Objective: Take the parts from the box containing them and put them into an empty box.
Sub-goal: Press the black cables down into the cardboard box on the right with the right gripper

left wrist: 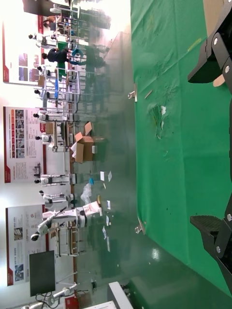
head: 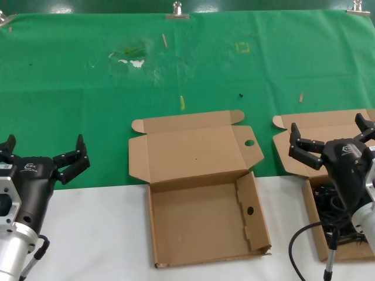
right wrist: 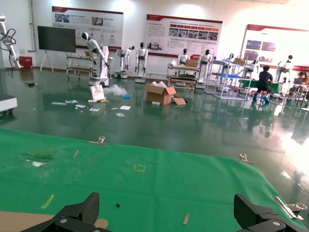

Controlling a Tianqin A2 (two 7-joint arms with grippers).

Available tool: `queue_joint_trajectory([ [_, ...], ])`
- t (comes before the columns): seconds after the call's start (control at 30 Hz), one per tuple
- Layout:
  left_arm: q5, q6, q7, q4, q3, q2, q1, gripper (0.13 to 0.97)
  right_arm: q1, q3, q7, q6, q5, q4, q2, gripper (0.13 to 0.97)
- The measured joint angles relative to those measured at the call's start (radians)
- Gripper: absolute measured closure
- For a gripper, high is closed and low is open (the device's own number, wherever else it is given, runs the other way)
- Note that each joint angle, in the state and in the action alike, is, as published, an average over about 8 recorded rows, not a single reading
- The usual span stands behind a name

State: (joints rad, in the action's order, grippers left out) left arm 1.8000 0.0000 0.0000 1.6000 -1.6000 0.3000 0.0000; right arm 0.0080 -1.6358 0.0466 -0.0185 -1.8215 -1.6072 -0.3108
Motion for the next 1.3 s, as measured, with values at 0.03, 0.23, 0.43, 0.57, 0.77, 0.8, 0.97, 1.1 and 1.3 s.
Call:
queue_joint_trajectory([
  [0.03,0.0,0.0,0.0,0.0,0.0,0.0,0.0,0.132,0.0,0.0,0.0,0.0,0.0,0.0,0.0,0.129],
  [0.23,0.0,0.0,0.0,0.0,0.0,0.0,0.0,0.132,0.0,0.0,0.0,0.0,0.0,0.0,0.0,0.129],
  [0.43,0.0,0.0,0.0,0.0,0.0,0.0,0.0,0.132,0.0,0.0,0.0,0.0,0.0,0.0,0.0,0.129],
  [0.57,0.0,0.0,0.0,0.0,0.0,0.0,0.0,0.132,0.0,0.005,0.007,0.002,0.006,0.001,0.004,0.129],
  [0.77,0.0,0.0,0.0,0.0,0.0,0.0,0.0,0.132,0.002,0.047,0.069,0.0,0.095,0.023,0.029,0.129],
  [0.8,0.0,0.0,0.0,0.0,0.0,0.0,0.0,0.132,0.003,0.052,0.077,-0.008,0.12,0.029,0.027,0.129],
  [0.97,0.0,0.0,0.0,0.0,0.0,0.0,0.0,0.132,0.006,0.039,0.084,-0.079,0.244,0.066,-0.037,0.129],
  [1.1,0.0,0.0,0.0,0.0,0.0,0.0,0.0,0.132,-0.008,0.022,0.115,-0.114,0.317,0.082,-0.114,0.129],
  [1.3,0.0,0.0,0.0,0.0,0.0,0.0,0.0,0.132,-0.071,0.034,0.177,-0.054,0.381,0.041,-0.22,0.129],
])
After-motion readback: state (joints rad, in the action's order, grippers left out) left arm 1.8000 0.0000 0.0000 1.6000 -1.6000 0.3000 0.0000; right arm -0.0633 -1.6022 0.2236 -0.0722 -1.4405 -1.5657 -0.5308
